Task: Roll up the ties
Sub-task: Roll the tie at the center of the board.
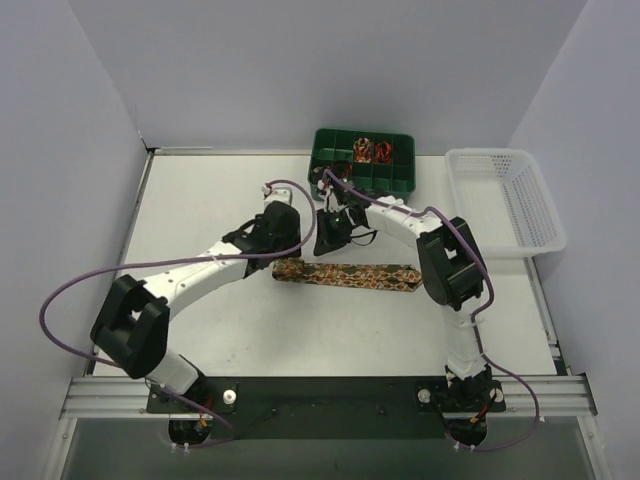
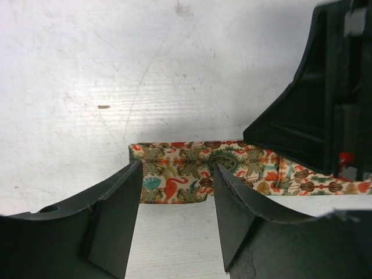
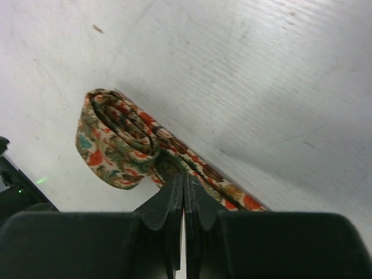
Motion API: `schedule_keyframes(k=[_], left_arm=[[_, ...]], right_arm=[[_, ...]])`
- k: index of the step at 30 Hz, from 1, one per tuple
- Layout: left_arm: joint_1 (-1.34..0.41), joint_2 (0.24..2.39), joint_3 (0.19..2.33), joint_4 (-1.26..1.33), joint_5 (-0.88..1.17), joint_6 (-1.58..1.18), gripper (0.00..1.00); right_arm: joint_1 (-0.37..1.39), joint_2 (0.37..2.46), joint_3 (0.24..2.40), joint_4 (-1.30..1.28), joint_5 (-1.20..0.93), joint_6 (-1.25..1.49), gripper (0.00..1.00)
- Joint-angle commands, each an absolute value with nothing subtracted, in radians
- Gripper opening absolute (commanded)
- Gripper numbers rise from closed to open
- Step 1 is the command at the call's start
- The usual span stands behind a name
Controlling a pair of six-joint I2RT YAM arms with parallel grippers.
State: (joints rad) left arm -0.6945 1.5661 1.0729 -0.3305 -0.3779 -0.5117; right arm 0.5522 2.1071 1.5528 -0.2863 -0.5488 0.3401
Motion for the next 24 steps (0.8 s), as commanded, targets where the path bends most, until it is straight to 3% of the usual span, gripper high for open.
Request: schedule_keyframes(k=[1, 6, 13, 24], left_arm=[[-0.594, 1.453, 0.994, -0.269, -0.246, -0.511, 0.63], [-0.424, 1.381, 0.867, -0.157, -0.005, -0.529, 0.76], [-0.258, 1.400, 0.700, 0.101, 0.319, -0.623, 0.79], [-0.236, 1.565, 0.657, 0.273, 0.419, -0.667, 0.79]], right_arm=[[0.610, 2.059, 1.632, -0.308, -0.574, 0.353, 0.02], [0.667, 2.086, 1.672, -0.314, -0.577, 0.350, 0.02], [0.709, 2.125, 1.674, -0.314, -0.571, 0.351, 0.02], [0.712, 2.187, 1.652, -0.331, -0.494, 0.341, 0.02]])
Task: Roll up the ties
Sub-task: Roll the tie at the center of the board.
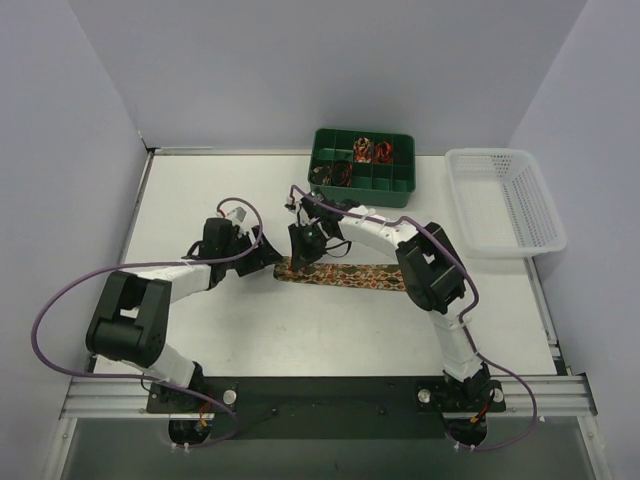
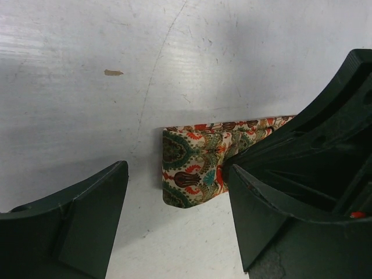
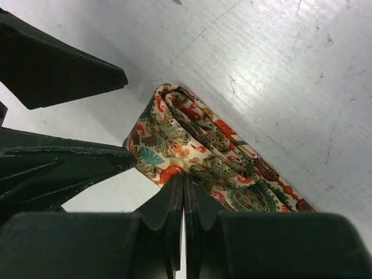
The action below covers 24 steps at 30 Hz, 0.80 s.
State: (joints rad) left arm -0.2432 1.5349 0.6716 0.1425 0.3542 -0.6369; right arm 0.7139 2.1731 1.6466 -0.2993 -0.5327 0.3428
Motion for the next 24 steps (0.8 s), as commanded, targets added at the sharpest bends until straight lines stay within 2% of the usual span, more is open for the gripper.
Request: schedule_keyframes(k=[1, 9, 12, 15, 16, 20, 22, 23, 24], left_arm=[[-0.238, 1.569, 0.649, 0.275, 0.416, -0.667, 0.79], [-0.242, 1.660, 0.620, 0.380, 0.492, -0.693, 0.79], [-0.248, 1.712, 0.609, 0.440, 0.520, -0.719, 0.76], [-0.258, 1.758, 0.591, 0.532, 0.543, -0.764, 0.66], [-0.261, 1.769, 0.588, 0.569, 0.546, -0.781, 0.60], [-0.273, 1.801, 0.578, 0.624, 0.560, -0.804, 0.42], [-0.275, 1.801, 0.563, 0.658, 0.565, -0.818, 0.37], [-0.273, 1.796, 0.558, 0.666, 0.563, -0.821, 0.28], [-0.273, 1.795, 0.555, 0.669, 0.561, -0.824, 0.24]], right_arm=[[0.712, 2.192, 1.649, -0.331, -0.492, 0.338, 0.02], [0.710, 2.209, 1.629, -0.331, -0.485, 0.339, 0.01], [0.710, 2.207, 1.628, -0.331, -0.491, 0.336, 0.02], [0.709, 2.206, 1.626, -0.333, -0.492, 0.336, 0.01], [0.707, 2.206, 1.626, -0.331, -0.491, 0.336, 0.02], [0.706, 2.209, 1.628, -0.331, -0.494, 0.336, 0.01], [0.701, 2.210, 1.629, -0.331, -0.491, 0.336, 0.02], [0.701, 2.212, 1.629, -0.331, -0.492, 0.336, 0.02], [0.703, 2.214, 1.631, -0.331, -0.492, 0.336, 0.01]])
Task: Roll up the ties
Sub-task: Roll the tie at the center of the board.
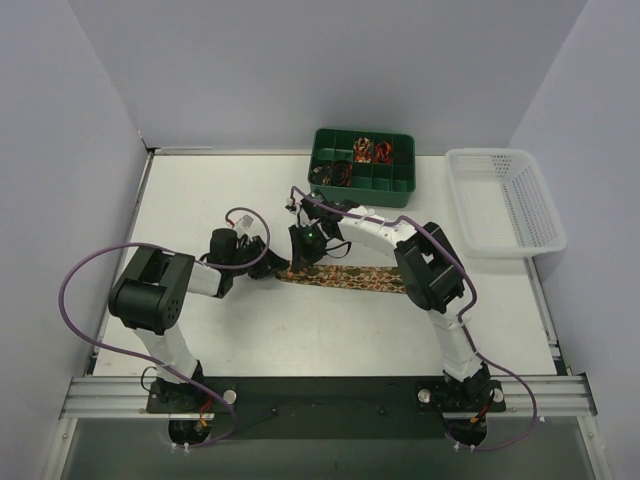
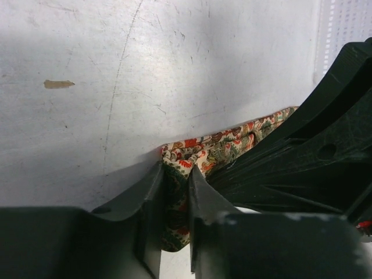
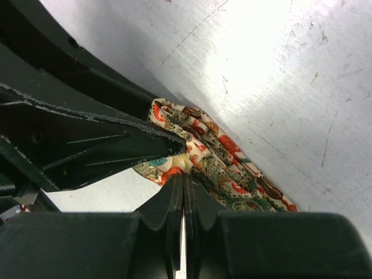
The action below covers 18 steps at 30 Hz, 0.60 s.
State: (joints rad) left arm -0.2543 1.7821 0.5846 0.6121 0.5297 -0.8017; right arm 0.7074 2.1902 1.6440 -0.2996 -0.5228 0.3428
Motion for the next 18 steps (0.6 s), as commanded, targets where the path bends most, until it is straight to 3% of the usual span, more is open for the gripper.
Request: schedule_keyframes(k=[1, 2, 3, 18], left_arm=[[-0.273, 1.793, 0.555, 0.673, 0.560, -0.822, 0.17], [-0.273, 1.790, 0.557, 0.673, 0.560, -0.824, 0.05], [-0.273, 1.790, 0.557, 0.675, 0.558, -0.825, 0.00], [-0.270, 1.706, 0.643, 0.453, 0.468, -0.709, 0.00]], right_arm=[[0.701, 2.212, 1.631, -0.331, -0.494, 0.339, 0.02], [0.703, 2.210, 1.632, -0.331, -0.495, 0.337, 0.02], [0.700, 2.209, 1.634, -0.331, -0.495, 0.337, 0.01], [0.660, 2.120, 1.580, -0.331, -0.456, 0.325, 0.02]])
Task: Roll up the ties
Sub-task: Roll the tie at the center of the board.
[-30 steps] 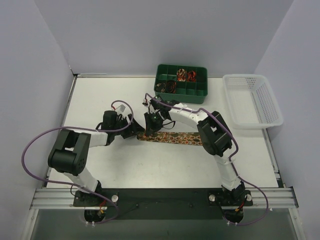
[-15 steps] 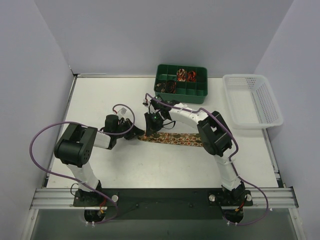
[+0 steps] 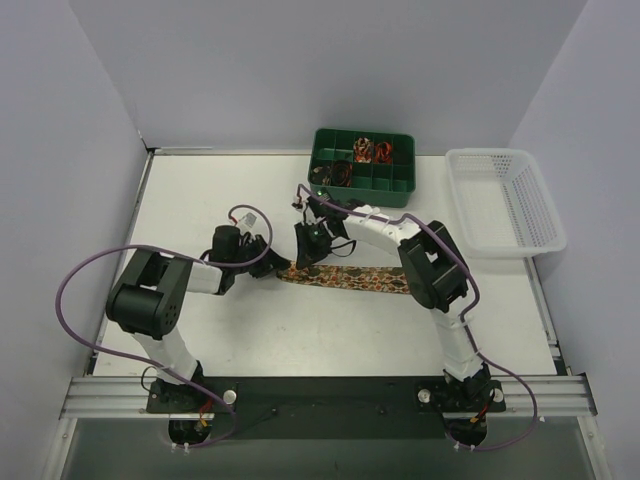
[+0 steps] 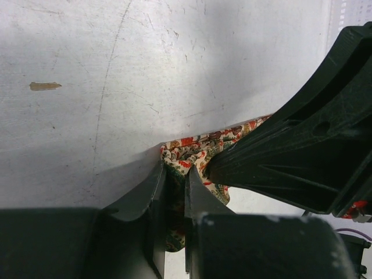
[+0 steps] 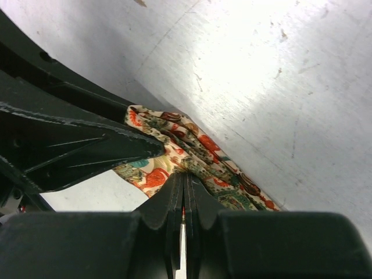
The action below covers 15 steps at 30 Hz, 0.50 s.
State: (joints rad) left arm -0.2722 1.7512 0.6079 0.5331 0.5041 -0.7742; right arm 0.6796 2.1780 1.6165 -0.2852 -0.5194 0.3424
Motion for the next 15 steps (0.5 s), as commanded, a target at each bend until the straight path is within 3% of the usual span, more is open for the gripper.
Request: schedule_keyframes(k=[1, 3, 7, 8, 11, 15], left_arm=[[-0.270, 1.704, 0.644, 0.451, 0.465, -0.706, 0.00], [-0.271, 1.704, 0.646, 0.445, 0.465, -0.703, 0.00], [-0.265, 1.695, 0.640, 0.443, 0.466, -0.706, 0.38], [-0.261, 1.692, 0.638, 0.442, 0.469, -0.709, 0.52], [-0.250, 1.672, 0.627, 0.433, 0.472, -0.710, 0.63], [-0.249, 1.652, 0.620, 0.408, 0.488, -0.704, 0.70]], right_arm=[[0.660, 2.118, 1.577, -0.331, -0.457, 0.322, 0.02], [0.663, 2.123, 1.575, -0.331, -0.462, 0.322, 0.01], [0.670, 2.135, 1.565, -0.331, -0.462, 0.322, 0.01], [0.672, 2.137, 1.562, -0.331, -0.460, 0.324, 0.01], [0.681, 2.141, 1.555, -0.330, -0.460, 0.324, 0.01], [0.687, 2.135, 1.546, -0.330, -0.451, 0.325, 0.01]])
